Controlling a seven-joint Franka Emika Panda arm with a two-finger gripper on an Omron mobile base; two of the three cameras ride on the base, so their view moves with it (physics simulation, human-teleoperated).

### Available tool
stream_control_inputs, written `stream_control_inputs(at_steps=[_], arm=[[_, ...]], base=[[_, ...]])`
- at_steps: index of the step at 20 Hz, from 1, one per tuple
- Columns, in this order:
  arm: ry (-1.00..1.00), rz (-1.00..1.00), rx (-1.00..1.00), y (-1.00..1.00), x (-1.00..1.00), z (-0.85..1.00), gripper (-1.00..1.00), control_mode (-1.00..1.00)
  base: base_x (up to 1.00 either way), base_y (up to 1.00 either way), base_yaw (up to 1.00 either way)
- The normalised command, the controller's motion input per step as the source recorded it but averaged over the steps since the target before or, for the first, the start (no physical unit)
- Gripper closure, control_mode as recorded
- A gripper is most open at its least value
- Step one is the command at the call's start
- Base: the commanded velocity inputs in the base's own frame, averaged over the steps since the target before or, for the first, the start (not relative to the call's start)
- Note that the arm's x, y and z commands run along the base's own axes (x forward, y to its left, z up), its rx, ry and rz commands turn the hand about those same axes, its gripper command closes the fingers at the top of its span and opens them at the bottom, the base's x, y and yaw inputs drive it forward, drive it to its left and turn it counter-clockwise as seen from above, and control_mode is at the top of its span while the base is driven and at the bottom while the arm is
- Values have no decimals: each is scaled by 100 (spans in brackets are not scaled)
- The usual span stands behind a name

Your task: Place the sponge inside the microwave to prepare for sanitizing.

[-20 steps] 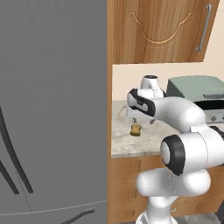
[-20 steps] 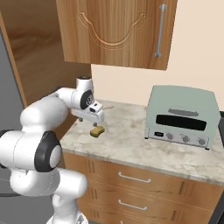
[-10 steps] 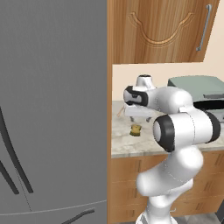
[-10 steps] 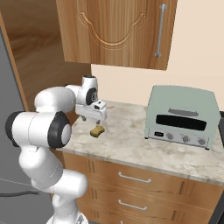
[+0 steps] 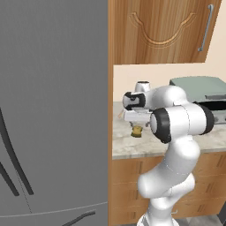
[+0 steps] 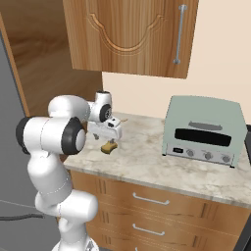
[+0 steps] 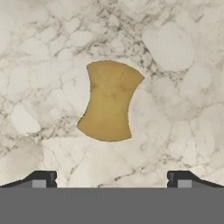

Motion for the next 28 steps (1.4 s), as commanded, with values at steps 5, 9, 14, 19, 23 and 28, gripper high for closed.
stream_control_inputs(at_steps=[5, 9, 14, 19, 23, 28], arm=[[-4, 0, 0, -1, 10, -42, -100, -100], [0, 0, 0, 0, 30, -10, -100, -100], [0, 0, 0, 0, 45, 0, -100, -100], [0, 0, 0, -5, 16, -13, -100, -100], [0, 0, 0, -2, 0, -23, -100, -100], [0, 0, 0, 0, 0, -15, -100, -100]], base=[[0, 0, 0], [0, 0, 0], [0, 0, 0], [0, 0, 0], [0, 0, 0], [0, 0, 0]])
